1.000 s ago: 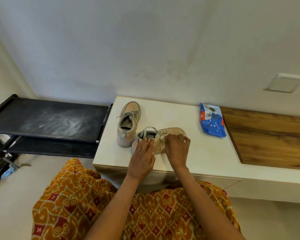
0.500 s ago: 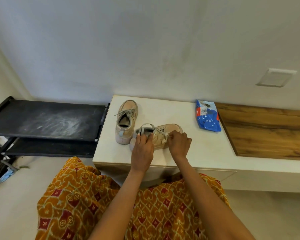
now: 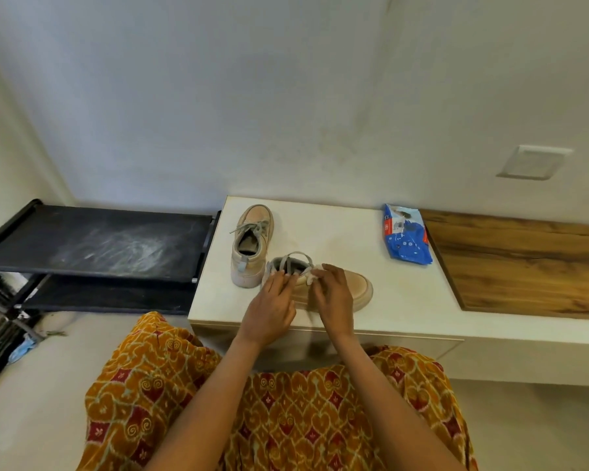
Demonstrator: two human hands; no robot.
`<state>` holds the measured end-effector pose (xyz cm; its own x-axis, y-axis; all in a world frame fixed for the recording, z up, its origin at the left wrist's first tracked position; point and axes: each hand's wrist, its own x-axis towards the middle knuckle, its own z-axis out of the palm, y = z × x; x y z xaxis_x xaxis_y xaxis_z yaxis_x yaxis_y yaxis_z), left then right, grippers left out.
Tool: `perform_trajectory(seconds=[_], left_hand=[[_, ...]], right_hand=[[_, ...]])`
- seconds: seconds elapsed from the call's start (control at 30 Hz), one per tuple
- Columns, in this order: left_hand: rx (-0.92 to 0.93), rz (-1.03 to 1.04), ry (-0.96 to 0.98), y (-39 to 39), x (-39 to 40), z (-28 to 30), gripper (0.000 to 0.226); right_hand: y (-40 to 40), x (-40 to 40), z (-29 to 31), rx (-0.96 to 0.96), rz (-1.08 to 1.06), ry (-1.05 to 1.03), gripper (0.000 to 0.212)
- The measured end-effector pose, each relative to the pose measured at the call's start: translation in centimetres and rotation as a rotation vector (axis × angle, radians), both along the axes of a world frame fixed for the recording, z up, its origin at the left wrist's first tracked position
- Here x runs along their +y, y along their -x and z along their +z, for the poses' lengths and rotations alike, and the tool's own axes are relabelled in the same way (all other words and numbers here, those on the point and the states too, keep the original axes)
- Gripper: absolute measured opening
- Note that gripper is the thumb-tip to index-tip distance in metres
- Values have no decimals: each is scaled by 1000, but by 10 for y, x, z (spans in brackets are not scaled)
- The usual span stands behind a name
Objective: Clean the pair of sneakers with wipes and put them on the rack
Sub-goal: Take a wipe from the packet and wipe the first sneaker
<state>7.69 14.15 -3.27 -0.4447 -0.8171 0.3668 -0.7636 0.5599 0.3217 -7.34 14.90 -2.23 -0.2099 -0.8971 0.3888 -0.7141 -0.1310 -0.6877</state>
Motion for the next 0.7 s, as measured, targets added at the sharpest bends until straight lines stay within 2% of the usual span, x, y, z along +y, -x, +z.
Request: perform_trajectory(seconds=[0.13, 0.27, 0.33, 0.4, 0.53, 0.63, 0.7], left_hand=[[-21, 66, 5, 11, 6, -4, 53], [-68, 86, 17, 15, 6, -5, 52], [-82, 88, 11, 14, 5, -4, 53], [-92, 85, 14, 15, 4, -4, 53], [-97, 86, 27, 16, 5, -7, 53], [-97, 80, 41, 16, 3, -9, 54], [-110, 77, 45, 14, 3, -8, 52]], right_hand=[[13, -1, -1, 113, 3, 29, 19], [45, 5, -6, 469, 0, 5, 24], [54, 9, -8, 542, 10, -18, 27], [53, 7, -6, 506, 6, -64, 24], [24, 3, 1, 169, -22, -83, 21], [13, 6, -2, 134, 49, -73, 20], [25, 7, -4, 160, 8, -129, 19]])
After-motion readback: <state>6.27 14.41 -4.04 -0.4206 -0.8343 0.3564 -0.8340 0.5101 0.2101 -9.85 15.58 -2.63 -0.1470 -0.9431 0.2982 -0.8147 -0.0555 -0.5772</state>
